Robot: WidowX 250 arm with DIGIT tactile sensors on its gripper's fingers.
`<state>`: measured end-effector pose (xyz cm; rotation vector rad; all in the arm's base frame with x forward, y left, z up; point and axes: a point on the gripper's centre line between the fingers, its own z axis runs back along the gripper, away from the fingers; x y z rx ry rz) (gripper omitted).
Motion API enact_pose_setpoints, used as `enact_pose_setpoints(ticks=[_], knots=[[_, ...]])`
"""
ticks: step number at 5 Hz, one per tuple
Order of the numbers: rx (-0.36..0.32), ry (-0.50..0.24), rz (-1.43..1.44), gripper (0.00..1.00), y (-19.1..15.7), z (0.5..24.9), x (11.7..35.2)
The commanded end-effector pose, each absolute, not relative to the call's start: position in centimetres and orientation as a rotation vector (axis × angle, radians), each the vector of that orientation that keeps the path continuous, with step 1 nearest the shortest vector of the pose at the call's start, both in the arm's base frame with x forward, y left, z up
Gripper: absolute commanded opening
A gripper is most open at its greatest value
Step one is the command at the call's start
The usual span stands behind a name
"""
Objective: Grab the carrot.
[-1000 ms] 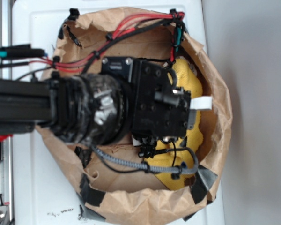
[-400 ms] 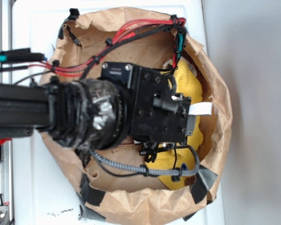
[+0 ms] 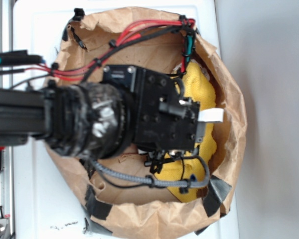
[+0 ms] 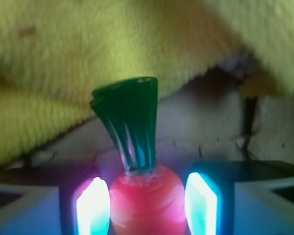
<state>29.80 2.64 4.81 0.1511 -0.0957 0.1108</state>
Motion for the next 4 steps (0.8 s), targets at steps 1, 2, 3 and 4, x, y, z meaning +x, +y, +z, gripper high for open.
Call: enact_pose_setpoints(ticks=[1,2,3,4], knots=[[0.022,-0.149,0.14,0.0,4.4,13.9,28.2],[-0.009,-0.147,0.142,0.0,4.5,16.3,27.3],[-0.013,-0.15,0.161,0.0,4.4,16.8,28.3],[0.006,-0.157,0.168,0.0,4.4,17.1,28.4]])
